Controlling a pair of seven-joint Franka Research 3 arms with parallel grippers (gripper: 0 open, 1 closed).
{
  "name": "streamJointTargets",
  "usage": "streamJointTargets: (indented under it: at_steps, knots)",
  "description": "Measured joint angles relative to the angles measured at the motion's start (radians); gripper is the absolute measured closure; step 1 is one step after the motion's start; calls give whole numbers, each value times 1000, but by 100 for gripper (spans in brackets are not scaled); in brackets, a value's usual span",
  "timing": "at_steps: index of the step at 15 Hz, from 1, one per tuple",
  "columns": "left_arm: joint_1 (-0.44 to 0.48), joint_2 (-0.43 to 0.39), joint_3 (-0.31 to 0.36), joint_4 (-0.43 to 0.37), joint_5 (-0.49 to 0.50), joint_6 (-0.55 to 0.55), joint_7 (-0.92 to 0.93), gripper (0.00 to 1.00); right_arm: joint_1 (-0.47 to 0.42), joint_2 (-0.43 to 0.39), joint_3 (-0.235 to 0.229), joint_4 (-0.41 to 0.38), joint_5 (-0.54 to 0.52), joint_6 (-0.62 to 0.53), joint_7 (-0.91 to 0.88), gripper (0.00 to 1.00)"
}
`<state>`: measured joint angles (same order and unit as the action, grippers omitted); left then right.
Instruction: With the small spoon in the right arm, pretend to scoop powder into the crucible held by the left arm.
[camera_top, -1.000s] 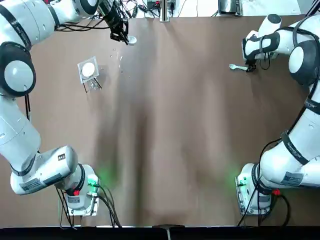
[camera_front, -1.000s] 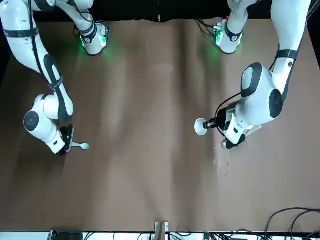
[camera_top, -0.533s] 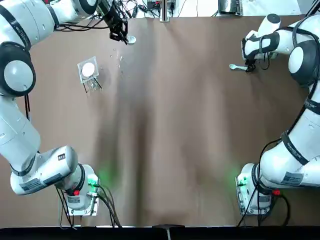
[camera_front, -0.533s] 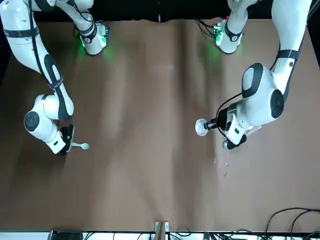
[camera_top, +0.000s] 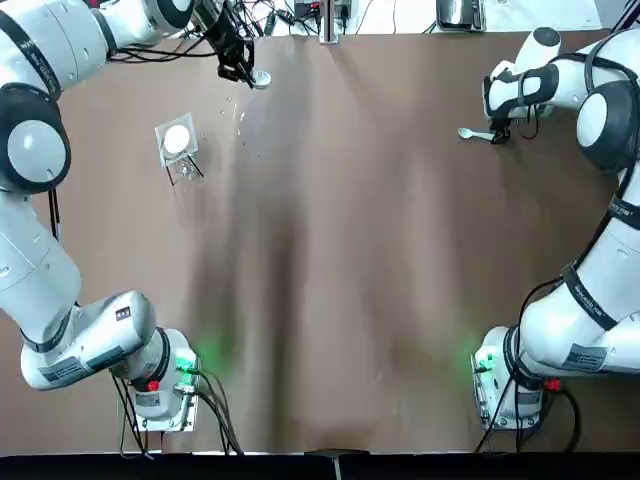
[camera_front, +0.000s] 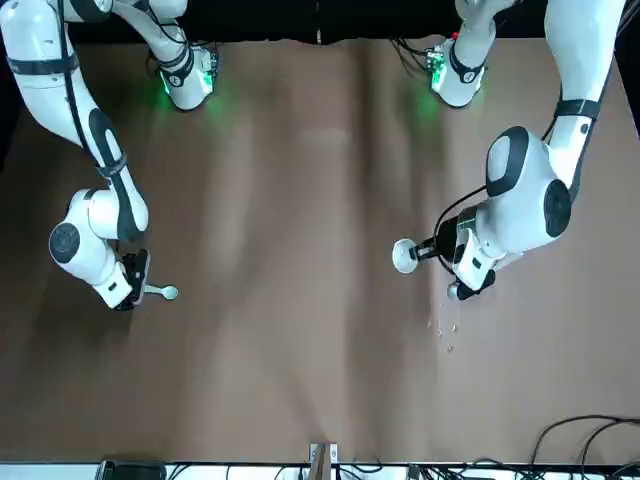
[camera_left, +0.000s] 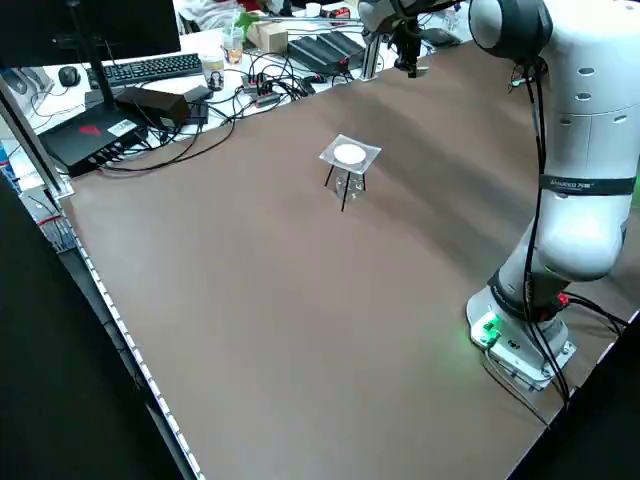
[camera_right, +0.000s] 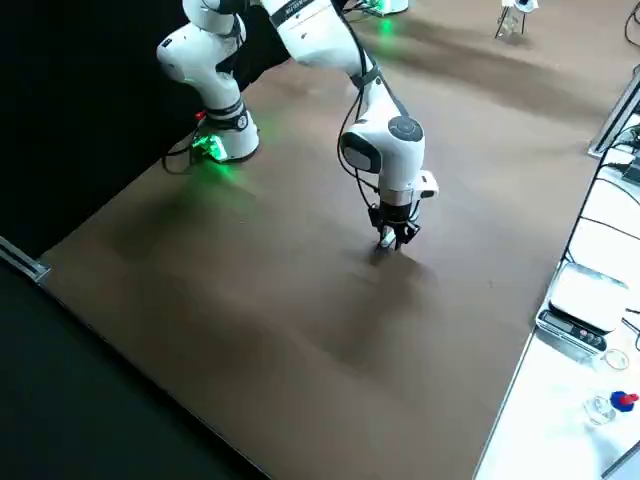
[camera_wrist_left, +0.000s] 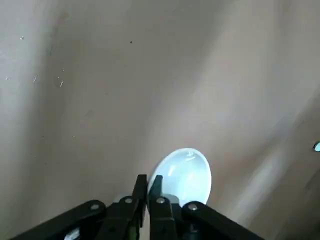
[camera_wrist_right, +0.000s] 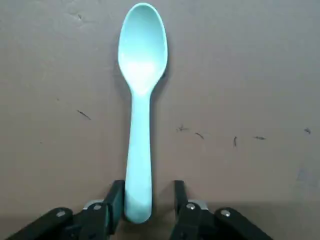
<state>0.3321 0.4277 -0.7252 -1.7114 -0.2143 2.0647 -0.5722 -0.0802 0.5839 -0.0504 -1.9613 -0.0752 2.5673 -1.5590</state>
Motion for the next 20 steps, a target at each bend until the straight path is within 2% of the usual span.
streamJointTargets:
  at_steps: [2, 4, 5, 11, 16, 18, 20]
  knots:
    - [0, 0, 0, 0, 0, 0, 0, 94, 0, -1, 0, 0, 0, -1, 1, 55]
    - [1, 0, 0, 0, 0, 0, 0, 94, 0, -4, 1, 0, 0, -5, 1, 73]
    - [1, 0, 0, 0, 0, 0, 0, 94, 0, -4, 1, 0, 0, -5, 2, 76]
    - [3, 0, 0, 0, 0, 0, 0, 94, 23, -4, 2, 1, 0, -9, 24, 76]
    - [5, 0, 0, 1, 0, 0, 0, 94, 48, -4, 3, 20, 0, -77, 67, 76]
    - [7, 0, 0, 2, 0, 0, 0, 94, 47, -12, 3, 52, 0, -177, 97, 76]
    - [7, 0, 0, 2, 0, 0, 0, 94, 56, -38, 7, 97, 0, -335, 138, 76]
